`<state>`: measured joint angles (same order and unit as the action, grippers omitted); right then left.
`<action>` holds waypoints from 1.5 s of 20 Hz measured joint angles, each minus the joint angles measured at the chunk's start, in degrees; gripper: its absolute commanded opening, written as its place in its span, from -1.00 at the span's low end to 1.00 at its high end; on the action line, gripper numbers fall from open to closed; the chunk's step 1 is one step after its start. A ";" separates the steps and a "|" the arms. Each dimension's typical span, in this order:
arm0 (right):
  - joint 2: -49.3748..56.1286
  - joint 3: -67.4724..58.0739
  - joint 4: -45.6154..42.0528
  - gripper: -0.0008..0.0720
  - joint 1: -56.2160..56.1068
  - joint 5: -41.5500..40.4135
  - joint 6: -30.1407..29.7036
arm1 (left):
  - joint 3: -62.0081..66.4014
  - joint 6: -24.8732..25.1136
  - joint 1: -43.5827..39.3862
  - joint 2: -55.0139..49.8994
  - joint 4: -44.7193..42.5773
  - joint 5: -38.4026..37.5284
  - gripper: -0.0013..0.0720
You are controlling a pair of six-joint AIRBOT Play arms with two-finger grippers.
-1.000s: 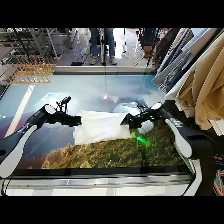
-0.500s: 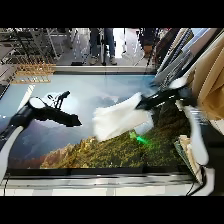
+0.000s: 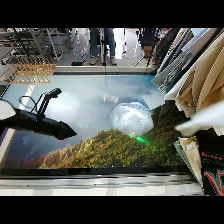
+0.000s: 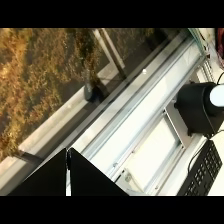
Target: Fold the clothes and pants, and hang the long-sleeved shirts on hangers.
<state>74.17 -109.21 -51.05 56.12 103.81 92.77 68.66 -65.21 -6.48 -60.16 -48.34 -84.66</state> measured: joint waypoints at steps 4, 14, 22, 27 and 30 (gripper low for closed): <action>-8.04 16.63 -10.47 -0.94 16.65 0.83 0.42 | -2.86 0.02 -0.20 5.18 0.00 -0.52 -0.95; -8.76 43.47 -35.65 0.93 25.73 -0.26 -0.94 | -3.93 0.02 -0.20 7.21 -0.68 1.88 -0.95; -6.25 18.82 2.12 0.90 16.59 -18.73 -8.76 | -3.96 -15.06 1.95 7.54 -33.94 9.42 -0.95; -6.16 21.05 -1.55 -0.57 -9.66 -18.80 -20.50 | -3.96 -22.47 3.43 8.37 -45.51 18.10 -0.95; -6.14 24.52 -16.85 -0.93 -23.67 -23.52 -25.51 | -3.98 -23.91 3.61 8.37 -47.69 20.06 -0.95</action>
<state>68.03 -84.68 -67.90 32.45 80.29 67.26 64.69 -89.12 -2.87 -51.79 -96.03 -64.60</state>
